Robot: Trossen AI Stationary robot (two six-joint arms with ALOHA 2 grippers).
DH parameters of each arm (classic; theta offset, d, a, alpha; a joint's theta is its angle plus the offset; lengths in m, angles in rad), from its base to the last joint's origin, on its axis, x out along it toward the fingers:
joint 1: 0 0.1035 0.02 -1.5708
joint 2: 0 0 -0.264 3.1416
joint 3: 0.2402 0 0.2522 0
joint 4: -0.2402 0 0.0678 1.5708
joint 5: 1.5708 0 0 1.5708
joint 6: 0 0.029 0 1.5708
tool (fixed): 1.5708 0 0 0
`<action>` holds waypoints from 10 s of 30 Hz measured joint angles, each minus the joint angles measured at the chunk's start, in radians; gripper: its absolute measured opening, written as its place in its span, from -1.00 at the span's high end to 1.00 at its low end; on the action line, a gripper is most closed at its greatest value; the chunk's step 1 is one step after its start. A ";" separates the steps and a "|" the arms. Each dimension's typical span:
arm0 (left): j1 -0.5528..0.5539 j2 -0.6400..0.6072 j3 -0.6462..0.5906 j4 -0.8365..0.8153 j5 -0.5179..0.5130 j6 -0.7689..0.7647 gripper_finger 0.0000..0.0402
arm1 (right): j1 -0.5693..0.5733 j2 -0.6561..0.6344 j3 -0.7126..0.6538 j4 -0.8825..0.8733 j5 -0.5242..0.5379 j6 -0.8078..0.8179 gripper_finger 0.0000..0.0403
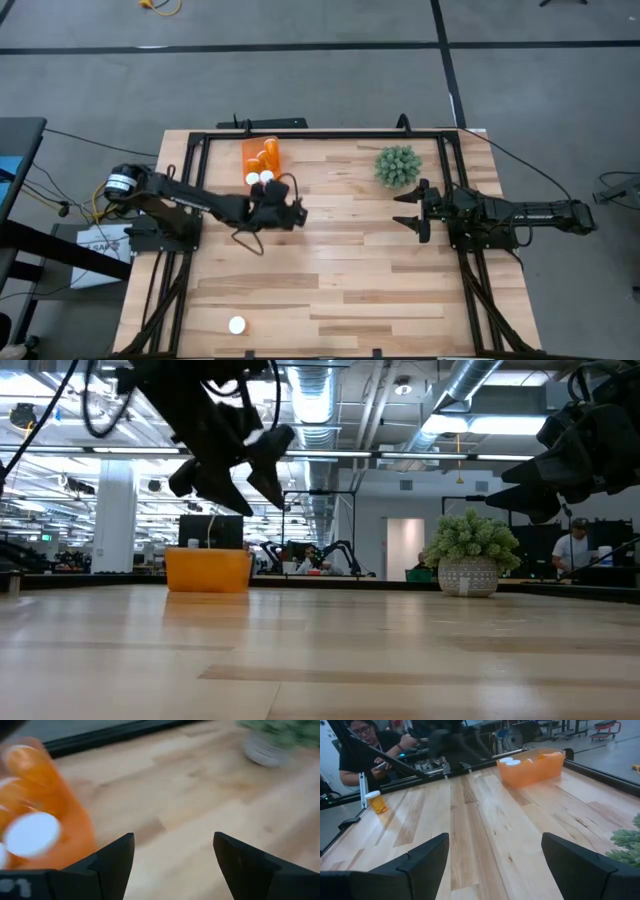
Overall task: Pick and place pill bottles into a basket
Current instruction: Put the orange pill bottle into the orange container, then return to Home Position
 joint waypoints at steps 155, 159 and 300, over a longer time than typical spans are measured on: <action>-0.708 0.305 0.455 -0.889 0.754 -0.849 0.00 | 0.000 0.000 0.000 0.000 0.000 0.000 -0.54; -0.671 0.306 0.455 -0.929 0.713 -0.805 0.01 | 0.000 0.000 0.000 0.000 0.000 0.000 -0.54; -0.432 -0.164 -0.031 -0.210 -0.283 0.333 -0.68 | 0.000 0.000 0.000 0.000 0.000 0.000 -0.54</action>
